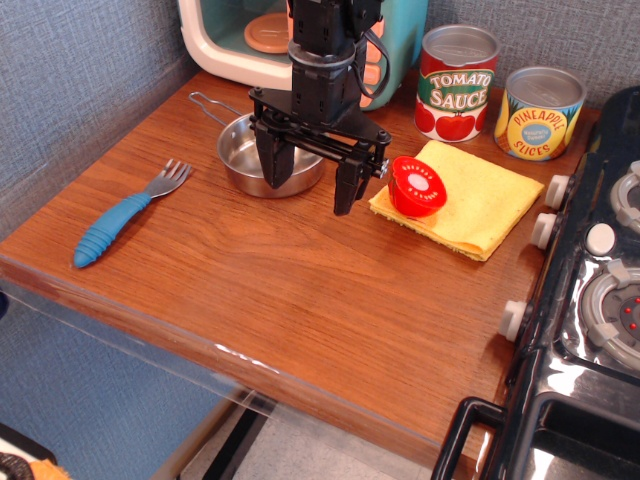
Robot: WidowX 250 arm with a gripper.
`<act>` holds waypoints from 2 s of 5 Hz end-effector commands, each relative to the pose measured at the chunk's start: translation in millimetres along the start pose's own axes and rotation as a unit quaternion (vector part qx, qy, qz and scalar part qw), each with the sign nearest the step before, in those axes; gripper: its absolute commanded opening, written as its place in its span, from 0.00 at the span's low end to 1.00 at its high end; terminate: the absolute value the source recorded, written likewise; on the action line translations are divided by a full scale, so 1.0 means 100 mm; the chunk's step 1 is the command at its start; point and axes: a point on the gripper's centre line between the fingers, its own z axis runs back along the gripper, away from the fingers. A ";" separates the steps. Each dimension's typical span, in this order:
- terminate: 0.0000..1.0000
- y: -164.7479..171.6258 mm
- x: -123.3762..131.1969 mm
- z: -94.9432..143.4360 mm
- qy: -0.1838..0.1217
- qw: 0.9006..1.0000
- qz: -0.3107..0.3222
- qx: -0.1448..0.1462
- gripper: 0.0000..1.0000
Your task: Move the fork to the right, in front of the yellow cloth.
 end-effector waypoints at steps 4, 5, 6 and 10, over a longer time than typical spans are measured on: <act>0.00 1.02 -0.17 -0.02 -0.026 0.999 0.026 0.020 1.00; 0.00 1.16 -0.21 -0.14 -0.019 0.999 0.016 0.031 1.00; 0.00 1.31 -0.26 -0.21 0.000 0.999 0.016 0.050 1.00; 0.00 1.66 -0.61 -0.49 0.069 0.992 0.068 0.078 1.00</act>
